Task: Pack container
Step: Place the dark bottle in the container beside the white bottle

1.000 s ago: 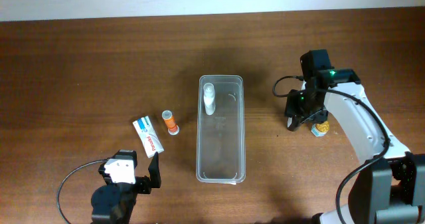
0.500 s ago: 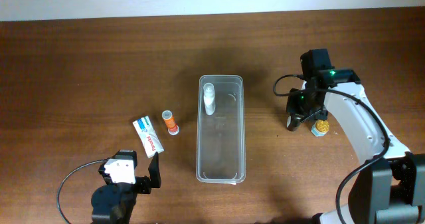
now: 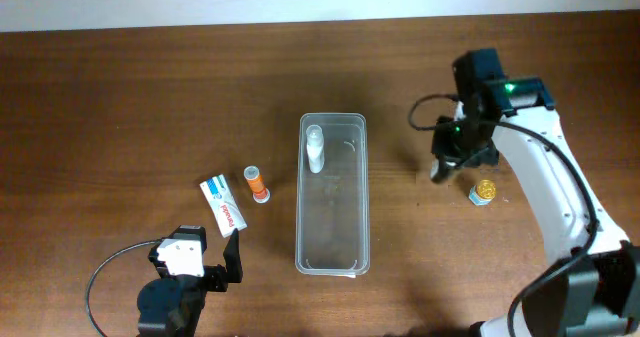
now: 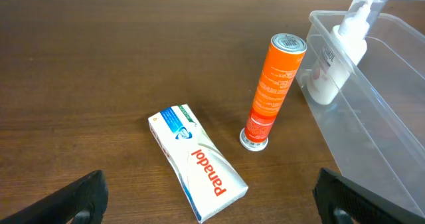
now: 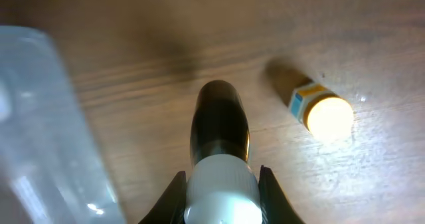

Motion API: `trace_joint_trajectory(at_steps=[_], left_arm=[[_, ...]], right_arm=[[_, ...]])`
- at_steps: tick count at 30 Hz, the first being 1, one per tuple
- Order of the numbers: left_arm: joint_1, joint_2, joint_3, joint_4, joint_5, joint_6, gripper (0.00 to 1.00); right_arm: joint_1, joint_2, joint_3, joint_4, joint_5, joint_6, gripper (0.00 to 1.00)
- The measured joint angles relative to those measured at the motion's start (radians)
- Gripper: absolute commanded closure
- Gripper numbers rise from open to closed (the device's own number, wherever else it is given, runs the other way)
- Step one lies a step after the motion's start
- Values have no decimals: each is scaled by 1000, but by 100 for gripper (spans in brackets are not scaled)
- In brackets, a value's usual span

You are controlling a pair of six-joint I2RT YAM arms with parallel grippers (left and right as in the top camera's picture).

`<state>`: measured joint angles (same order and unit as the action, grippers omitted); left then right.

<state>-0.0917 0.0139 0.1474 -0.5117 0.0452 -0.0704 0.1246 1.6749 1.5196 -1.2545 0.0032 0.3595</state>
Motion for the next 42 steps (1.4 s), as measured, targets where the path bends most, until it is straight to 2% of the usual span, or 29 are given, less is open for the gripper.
trace_joint_trajectory(at_steps=[8,17,32,38,40,42], left_arm=[[0,0,0,0,0,0,1],[0,0,0,0,0,0,1],[0,0,0,0,0,0,1],[0,0,0,0,0,0,1],[0,0,0,0,0,0,1],[0,0,0,0,0,0,1]], right_arm=[[235,-25,229,-73,-1,3,84],[410,-22,247,4,24,58,83],[440,308,246,149,68,139,84],[440,362,245,186,55,142,83],[440,362,246,193,51,146,73],[440,362,246,196,50,147,68]])
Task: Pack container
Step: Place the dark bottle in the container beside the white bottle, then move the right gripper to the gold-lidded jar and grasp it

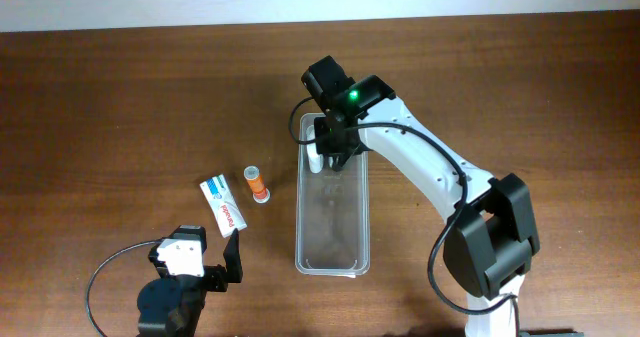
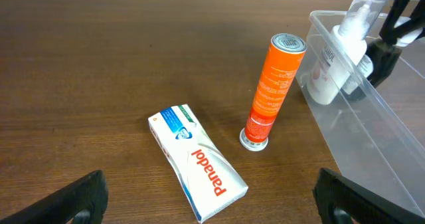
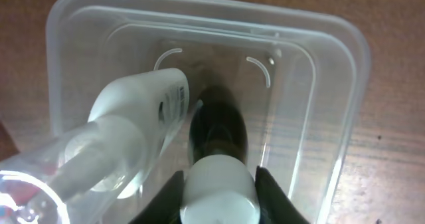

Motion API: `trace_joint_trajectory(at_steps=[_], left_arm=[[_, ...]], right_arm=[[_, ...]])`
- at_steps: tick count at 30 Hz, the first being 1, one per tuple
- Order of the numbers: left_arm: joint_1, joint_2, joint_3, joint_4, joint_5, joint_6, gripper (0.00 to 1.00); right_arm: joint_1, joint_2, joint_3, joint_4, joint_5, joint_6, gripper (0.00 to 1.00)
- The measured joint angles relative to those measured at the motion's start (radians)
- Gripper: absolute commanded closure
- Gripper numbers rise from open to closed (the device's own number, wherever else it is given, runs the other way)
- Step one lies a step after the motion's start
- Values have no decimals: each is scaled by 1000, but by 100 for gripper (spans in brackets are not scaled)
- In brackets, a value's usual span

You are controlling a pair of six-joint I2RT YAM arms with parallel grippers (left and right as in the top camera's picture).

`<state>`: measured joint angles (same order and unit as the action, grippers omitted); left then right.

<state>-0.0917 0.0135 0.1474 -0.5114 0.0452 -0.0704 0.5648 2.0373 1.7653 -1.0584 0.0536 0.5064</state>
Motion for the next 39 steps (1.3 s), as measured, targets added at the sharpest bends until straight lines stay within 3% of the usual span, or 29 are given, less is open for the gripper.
trace_joint_trajectory(at_steps=[3,10,16,21,28,33,39], left_arm=[[0,0,0,0,0,0,1],[0,0,0,0,0,0,1],[0,0,0,0,0,0,1],[0,0,0,0,0,0,1],[0,0,0,0,0,0,1],[0,0,0,0,0,0,1],[0,0,0,0,0,0,1]], right_arm=[[0,0,0,3,-2,1,60],[-5,-26,0,-35,10,-6,59],[-46,-201,7,-148,52,-8,44],[-174,-407,35,-311,98,-7,31],[-448,-518,17,-481,168,-14,30],[-563,-511,-133,-414,155,-56,30],[-648,-501,-394,-209,114,-79,30]])
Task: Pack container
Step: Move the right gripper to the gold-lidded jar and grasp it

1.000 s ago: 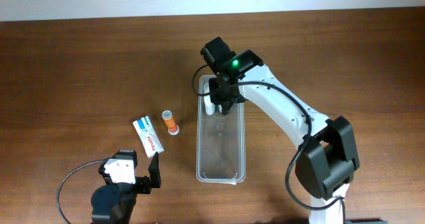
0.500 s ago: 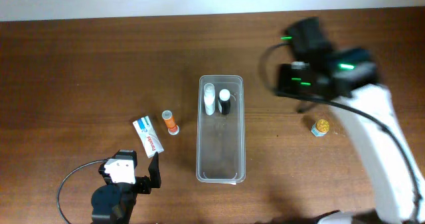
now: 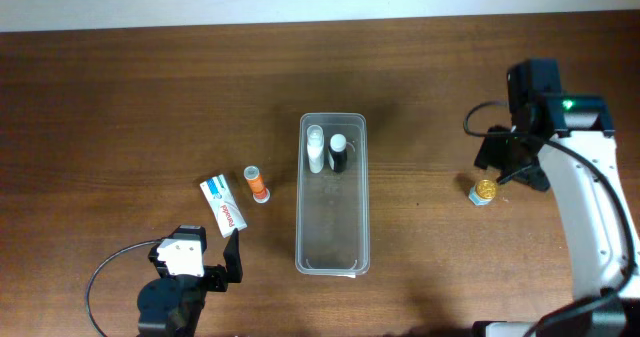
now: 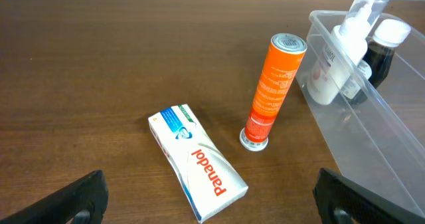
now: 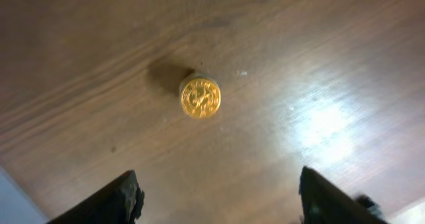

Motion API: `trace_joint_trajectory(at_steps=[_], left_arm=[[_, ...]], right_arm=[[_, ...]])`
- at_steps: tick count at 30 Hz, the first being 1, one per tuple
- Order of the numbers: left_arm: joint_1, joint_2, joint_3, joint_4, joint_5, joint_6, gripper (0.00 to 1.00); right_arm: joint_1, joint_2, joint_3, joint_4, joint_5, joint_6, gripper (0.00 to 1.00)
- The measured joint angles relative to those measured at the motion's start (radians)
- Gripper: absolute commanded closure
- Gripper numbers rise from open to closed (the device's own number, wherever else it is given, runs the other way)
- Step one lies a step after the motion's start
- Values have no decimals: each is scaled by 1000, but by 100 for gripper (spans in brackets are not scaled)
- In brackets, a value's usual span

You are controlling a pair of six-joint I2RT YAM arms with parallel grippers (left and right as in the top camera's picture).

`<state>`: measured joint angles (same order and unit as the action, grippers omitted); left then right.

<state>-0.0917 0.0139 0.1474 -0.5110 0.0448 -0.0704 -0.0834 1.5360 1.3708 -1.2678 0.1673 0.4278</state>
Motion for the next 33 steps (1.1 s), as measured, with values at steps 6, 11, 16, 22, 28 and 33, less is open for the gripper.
trace_joint_trajectory(at_steps=[6,11,16,22,28,33], left_arm=[[0,0,0,0,0,0,1],[0,0,0,0,0,0,1],[0,0,0,-1,0,0,1],[0,0,0,-1,0,0,1],[0,0,0,0,0,0,1],[0,0,0,0,0,0,1]], right_arm=[[-61,38,-197,210,-106,-34,30],[-69,100,-233,264,-152,-47,31],[-69,156,-233,302,-166,-43,36],[-74,224,-233,319,-165,-27,50],[-87,250,-233,347,-166,-12,61],[-87,250,-233,345,-166,-13,74]])
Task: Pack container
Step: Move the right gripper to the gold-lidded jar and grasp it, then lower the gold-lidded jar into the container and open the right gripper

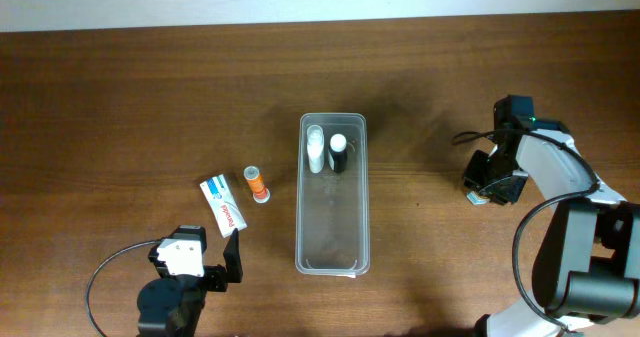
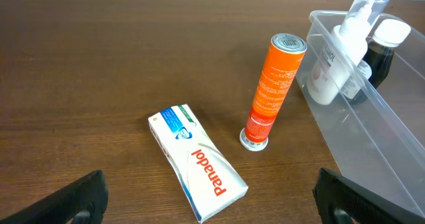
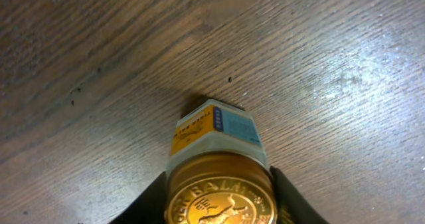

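Note:
The clear plastic container (image 1: 333,227) stands mid-table. At its far end stand a white pump bottle (image 1: 315,147) and a dark bottle with a white cap (image 1: 338,152). Left of it stand an orange tube (image 1: 256,184) and a Panadol box (image 1: 222,203). My right gripper (image 1: 487,184) is down at the table on the right, shut on a small gold-lidded jar (image 3: 219,177) that stands on the wood. My left gripper (image 2: 209,214) is open, low above the table near the Panadol box (image 2: 198,163) and the orange tube (image 2: 273,88).
The table's far edge meets a white wall at the top of the overhead view. A black cable (image 1: 100,282) loops from my left arm at the near left.
My right gripper was open above the gold-lidded jar; now it is lowered and shut on the jar. The left gripper and everything else have not moved.
My right gripper held the dark white-capped bottle at the right, next to the gold-lidded jar. Then it held that bottle inside the container beside the pump bottle. Then the bottle stood there alone and the gripper hung open over the jar, which it now grips.

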Motion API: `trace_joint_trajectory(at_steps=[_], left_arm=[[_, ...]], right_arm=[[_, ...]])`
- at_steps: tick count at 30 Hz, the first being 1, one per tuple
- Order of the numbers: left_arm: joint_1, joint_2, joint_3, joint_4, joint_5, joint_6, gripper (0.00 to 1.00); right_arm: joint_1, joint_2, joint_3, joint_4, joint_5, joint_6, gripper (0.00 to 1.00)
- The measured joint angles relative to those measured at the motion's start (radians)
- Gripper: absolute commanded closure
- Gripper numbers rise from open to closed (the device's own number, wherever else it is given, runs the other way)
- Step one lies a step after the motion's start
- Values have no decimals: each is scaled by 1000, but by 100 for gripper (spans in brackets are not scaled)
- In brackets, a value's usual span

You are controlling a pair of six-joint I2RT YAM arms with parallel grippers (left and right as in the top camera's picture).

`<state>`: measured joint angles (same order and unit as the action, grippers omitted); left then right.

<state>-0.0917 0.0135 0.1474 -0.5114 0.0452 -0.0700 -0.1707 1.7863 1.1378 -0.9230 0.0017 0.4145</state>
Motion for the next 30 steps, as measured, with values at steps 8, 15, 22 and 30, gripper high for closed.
trace_joint_trajectory(at_steps=[8,15,22,30], left_arm=[[0,0,0,0,0,0,1],[0,0,0,0,0,0,1],[0,0,0,0,0,0,1],[0,0,0,0,0,0,1]], right_arm=[[10,-6,49,-117,0,3,76],[151,-122,151,-213,0,-8,76],[387,-282,235,-250,-3,-11,75],[660,-354,240,-227,-3,2,74]])
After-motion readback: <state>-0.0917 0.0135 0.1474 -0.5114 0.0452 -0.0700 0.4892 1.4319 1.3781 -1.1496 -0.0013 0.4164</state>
